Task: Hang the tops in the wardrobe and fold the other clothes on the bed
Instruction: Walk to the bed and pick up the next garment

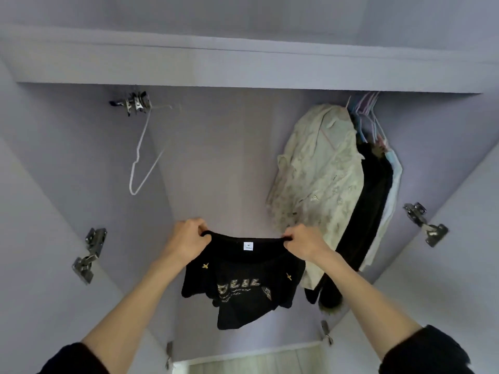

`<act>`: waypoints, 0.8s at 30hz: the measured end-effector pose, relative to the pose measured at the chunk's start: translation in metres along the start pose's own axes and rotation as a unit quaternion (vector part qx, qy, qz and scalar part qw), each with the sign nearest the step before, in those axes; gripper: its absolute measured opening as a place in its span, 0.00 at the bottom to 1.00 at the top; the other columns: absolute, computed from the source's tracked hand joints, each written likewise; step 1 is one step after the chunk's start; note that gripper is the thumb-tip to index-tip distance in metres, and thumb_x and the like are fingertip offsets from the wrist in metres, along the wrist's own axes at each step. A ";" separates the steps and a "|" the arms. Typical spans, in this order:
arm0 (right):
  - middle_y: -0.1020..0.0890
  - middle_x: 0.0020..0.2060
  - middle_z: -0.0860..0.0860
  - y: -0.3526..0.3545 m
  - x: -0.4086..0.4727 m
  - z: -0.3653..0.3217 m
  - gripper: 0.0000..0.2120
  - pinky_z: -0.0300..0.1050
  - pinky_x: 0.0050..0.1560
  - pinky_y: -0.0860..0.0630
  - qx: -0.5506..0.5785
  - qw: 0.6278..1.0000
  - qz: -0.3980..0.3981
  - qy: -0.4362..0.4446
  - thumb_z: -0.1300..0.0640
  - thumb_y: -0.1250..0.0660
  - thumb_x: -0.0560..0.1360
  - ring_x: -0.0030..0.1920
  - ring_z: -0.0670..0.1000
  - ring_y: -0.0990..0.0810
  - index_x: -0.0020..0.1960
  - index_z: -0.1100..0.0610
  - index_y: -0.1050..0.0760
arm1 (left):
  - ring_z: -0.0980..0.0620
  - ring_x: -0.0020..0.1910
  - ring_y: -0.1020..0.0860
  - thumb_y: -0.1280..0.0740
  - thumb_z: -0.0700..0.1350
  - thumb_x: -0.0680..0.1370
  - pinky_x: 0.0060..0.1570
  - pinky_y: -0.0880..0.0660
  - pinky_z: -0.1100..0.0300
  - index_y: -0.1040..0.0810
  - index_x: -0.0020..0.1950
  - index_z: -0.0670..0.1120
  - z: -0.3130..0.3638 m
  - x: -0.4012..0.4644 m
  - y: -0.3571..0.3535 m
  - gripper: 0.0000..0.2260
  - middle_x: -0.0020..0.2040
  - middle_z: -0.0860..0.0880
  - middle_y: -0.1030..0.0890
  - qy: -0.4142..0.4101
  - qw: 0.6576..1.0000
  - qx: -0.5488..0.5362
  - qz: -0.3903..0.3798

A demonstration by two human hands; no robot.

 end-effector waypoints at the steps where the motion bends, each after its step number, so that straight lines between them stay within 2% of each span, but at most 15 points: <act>1: 0.18 0.48 0.56 -0.005 0.011 -0.004 0.11 0.44 0.43 0.27 -0.018 1.000 -0.021 0.010 0.62 0.40 0.75 0.50 0.56 0.21 0.51 0.61 0.20 | 0.48 0.46 0.22 0.34 0.39 0.74 0.47 0.27 0.59 0.19 0.45 0.44 -0.001 0.003 0.003 0.04 0.43 0.47 0.20 -0.001 1.000 0.007 0.001; 3: 0.18 0.49 0.56 -0.013 0.033 -0.016 0.12 0.44 0.46 0.27 -0.036 0.998 -0.043 0.040 0.62 0.41 0.76 0.52 0.55 0.22 0.53 0.61 0.20 | 0.50 0.44 0.23 0.34 0.39 0.74 0.45 0.28 0.62 0.17 0.47 0.44 -0.006 0.007 0.010 0.06 0.46 0.46 0.20 0.003 1.000 0.004 0.020; 5: 0.18 0.51 0.53 -0.015 0.054 -0.039 0.12 0.39 0.46 0.30 -0.012 0.995 -0.045 0.083 0.60 0.40 0.77 0.53 0.53 0.22 0.55 0.58 0.20 | 0.53 0.41 0.25 0.34 0.38 0.74 0.37 0.34 0.74 0.16 0.48 0.44 -0.012 0.009 0.021 0.07 0.45 0.46 0.19 0.018 0.999 -0.026 0.043; 7: 0.18 0.51 0.53 -0.015 0.074 -0.073 0.11 0.37 0.48 0.29 0.076 0.988 -0.062 0.117 0.62 0.39 0.77 0.52 0.51 0.21 0.55 0.59 0.20 | 0.55 0.40 0.23 0.34 0.37 0.74 0.34 0.33 0.77 0.16 0.48 0.44 -0.020 0.009 0.031 0.08 0.43 0.48 0.18 0.043 0.995 -0.066 0.054; 9: 0.18 0.49 0.56 -0.010 0.090 -0.112 0.11 0.39 0.49 0.26 0.192 0.969 -0.088 0.129 0.66 0.38 0.75 0.48 0.52 0.21 0.55 0.62 0.21 | 0.54 0.40 0.20 0.34 0.36 0.74 0.37 0.28 0.75 0.16 0.47 0.44 -0.029 0.007 0.040 0.08 0.41 0.49 0.17 0.082 0.987 -0.128 0.051; 11: 0.20 0.48 0.57 -0.005 0.105 -0.160 0.12 0.38 0.46 0.24 0.313 0.932 -0.128 0.129 0.67 0.40 0.77 0.46 0.52 0.22 0.58 0.64 0.24 | 0.51 0.40 0.18 0.35 0.33 0.74 0.42 0.20 0.63 0.17 0.43 0.43 -0.040 0.001 0.053 0.09 0.39 0.47 0.17 0.138 0.965 -0.214 0.060; 12: 0.21 0.48 0.57 -0.001 0.110 -0.183 0.12 0.41 0.48 0.24 0.377 0.906 -0.147 0.124 0.67 0.41 0.78 0.47 0.53 0.22 0.59 0.65 0.26 | 0.49 0.40 0.18 0.35 0.32 0.74 0.41 0.19 0.61 0.17 0.40 0.44 -0.045 -0.001 0.059 0.10 0.37 0.47 0.17 0.155 0.953 -0.250 0.068; 15: 0.24 0.51 0.57 0.009 0.123 -0.244 0.12 0.48 0.59 0.26 0.548 0.801 -0.216 0.109 0.65 0.40 0.78 0.53 0.55 0.24 0.62 0.61 0.31 | 0.48 0.38 0.18 0.35 0.29 0.73 0.37 0.19 0.60 0.19 0.36 0.47 -0.053 -0.008 0.077 0.15 0.33 0.47 0.18 0.175 0.928 -0.310 0.109; 16: 0.26 0.52 0.56 0.010 0.128 -0.262 0.13 0.48 0.61 0.28 0.577 0.775 -0.238 0.102 0.63 0.39 0.79 0.56 0.55 0.26 0.63 0.59 0.33 | 0.47 0.38 0.19 0.35 0.30 0.73 0.36 0.20 0.60 0.19 0.36 0.47 -0.055 -0.010 0.082 0.15 0.34 0.46 0.18 0.182 0.922 -0.316 0.126; 17: 0.27 0.54 0.55 0.013 0.134 -0.277 0.16 0.48 0.64 0.30 0.586 0.766 -0.248 0.094 0.61 0.38 0.79 0.60 0.55 0.28 0.65 0.59 0.35 | 0.47 0.38 0.19 0.35 0.30 0.73 0.36 0.20 0.59 0.19 0.36 0.48 -0.057 -0.012 0.087 0.14 0.35 0.45 0.18 0.188 0.917 -0.319 0.146; 19: 0.31 0.64 0.56 0.018 0.146 -0.303 0.22 0.49 0.67 0.35 0.577 0.772 -0.257 0.075 0.56 0.38 0.79 0.68 0.56 0.33 0.71 0.60 0.38 | 0.46 0.36 0.20 0.33 0.31 0.73 0.38 0.20 0.55 0.21 0.36 0.49 -0.061 -0.016 0.097 0.13 0.36 0.45 0.20 0.200 0.908 -0.317 0.190; 21: 0.35 0.70 0.57 0.017 0.157 -0.316 0.24 0.51 0.69 0.39 0.546 0.796 -0.255 0.054 0.55 0.38 0.79 0.71 0.57 0.37 0.72 0.60 0.39 | 0.44 0.36 0.20 0.32 0.32 0.72 0.40 0.19 0.51 0.22 0.36 0.48 -0.063 -0.020 0.105 0.12 0.37 0.43 0.20 0.204 0.901 -0.320 0.211; 23: 0.31 0.68 0.59 0.015 0.162 -0.322 0.21 0.53 0.69 0.39 0.512 0.816 -0.268 0.033 0.56 0.39 0.80 0.69 0.58 0.34 0.71 0.59 0.37 | 0.44 0.36 0.20 0.32 0.32 0.73 0.40 0.19 0.51 0.22 0.36 0.46 -0.063 -0.024 0.111 0.10 0.38 0.41 0.21 0.200 0.896 -0.331 0.218; 24: 0.27 0.63 0.59 0.015 0.164 -0.326 0.18 0.54 0.68 0.38 0.513 0.812 -0.278 0.026 0.57 0.40 0.80 0.66 0.59 0.31 0.68 0.59 0.34 | 0.44 0.36 0.20 0.32 0.32 0.73 0.39 0.19 0.52 0.22 0.37 0.45 -0.062 -0.025 0.114 0.10 0.38 0.41 0.21 0.198 0.895 -0.331 0.222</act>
Point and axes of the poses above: each hand's wrist, its own x-axis towards the middle knuckle, its own y-axis out of the back of the hand, z = x × y, the point moved 3 cm from there along x, towards the middle knuckle
